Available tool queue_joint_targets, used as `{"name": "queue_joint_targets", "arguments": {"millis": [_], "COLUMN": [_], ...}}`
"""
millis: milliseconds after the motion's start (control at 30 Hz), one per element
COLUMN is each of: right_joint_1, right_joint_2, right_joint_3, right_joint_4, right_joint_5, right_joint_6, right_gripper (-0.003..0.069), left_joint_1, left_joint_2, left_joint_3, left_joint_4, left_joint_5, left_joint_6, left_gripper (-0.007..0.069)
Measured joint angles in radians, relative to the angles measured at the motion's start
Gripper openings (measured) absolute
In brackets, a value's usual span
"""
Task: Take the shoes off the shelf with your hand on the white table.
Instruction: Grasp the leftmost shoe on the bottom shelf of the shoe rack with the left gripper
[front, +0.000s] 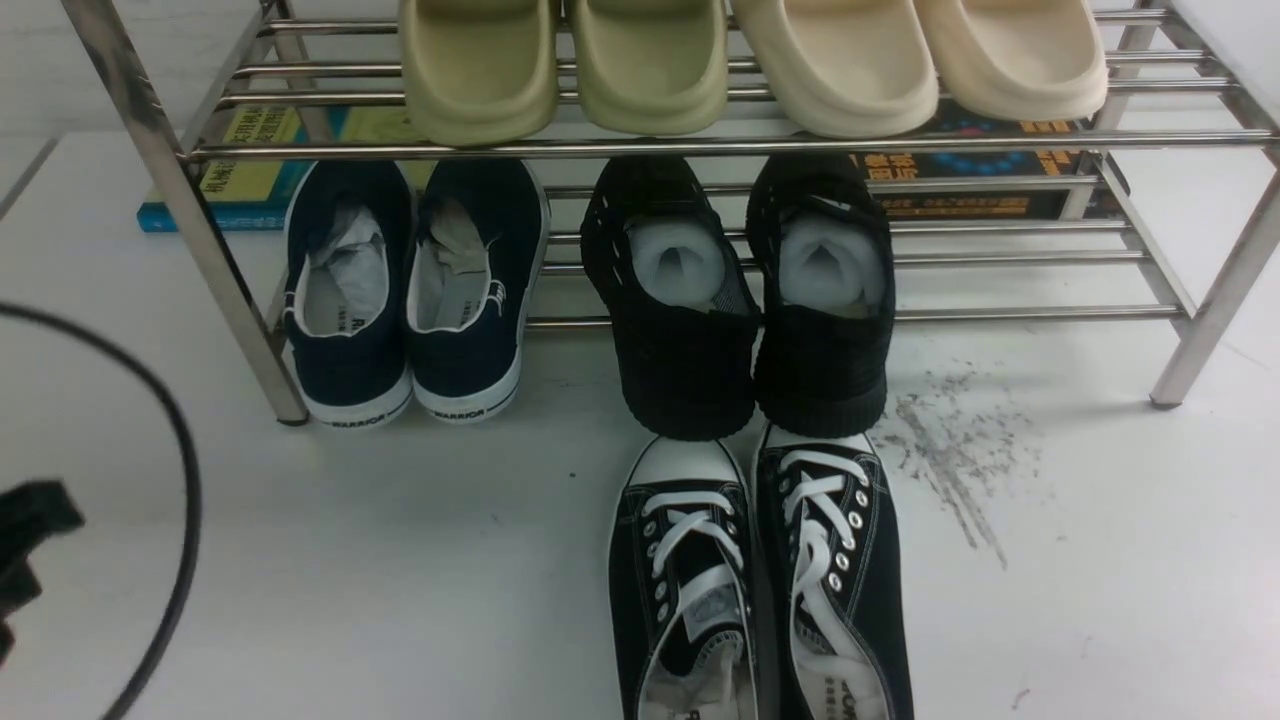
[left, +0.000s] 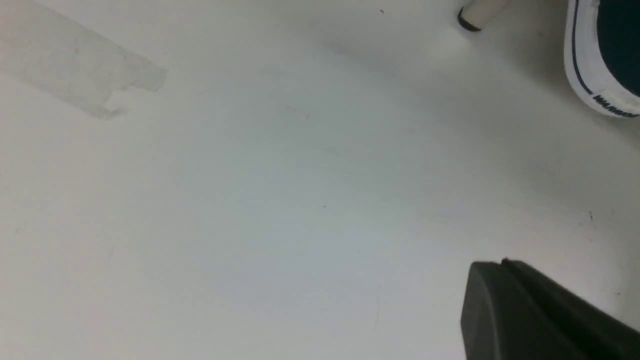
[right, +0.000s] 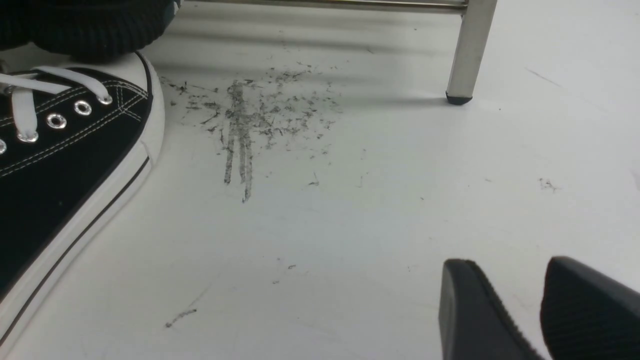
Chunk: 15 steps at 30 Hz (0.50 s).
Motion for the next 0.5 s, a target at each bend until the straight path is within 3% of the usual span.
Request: {"name": "queue_joint_targets", "arguments": {"millis": [167,333,500], "right_joint_1": [0.0,0.0,0.0], "right_joint_2": [0.0,0.0,0.0], "right_joint_3": [0.0,0.0,0.0], "right_joint_4": [0.0,0.0,0.0], "right_joint_5": [0.0,0.0,0.0], "right_joint_6": [0.0,0.0,0.0], "right_gripper": [0.0237,0.0237,0.0237], "left_joint_1": [0.0,-0.017,-0.11], "left_joint_2": [0.223,0.398,0.455], "left_joint_3": [-0.18,-0.319,-0.391], "left_joint_4": [-0.094,-0.18,-0.164], "left_joint_5": [0.022,0.059,0.06], "left_joint_6": [0.106,0.199,0.195], "left_gripper": [0.0074,0.0266,0.0376]}}
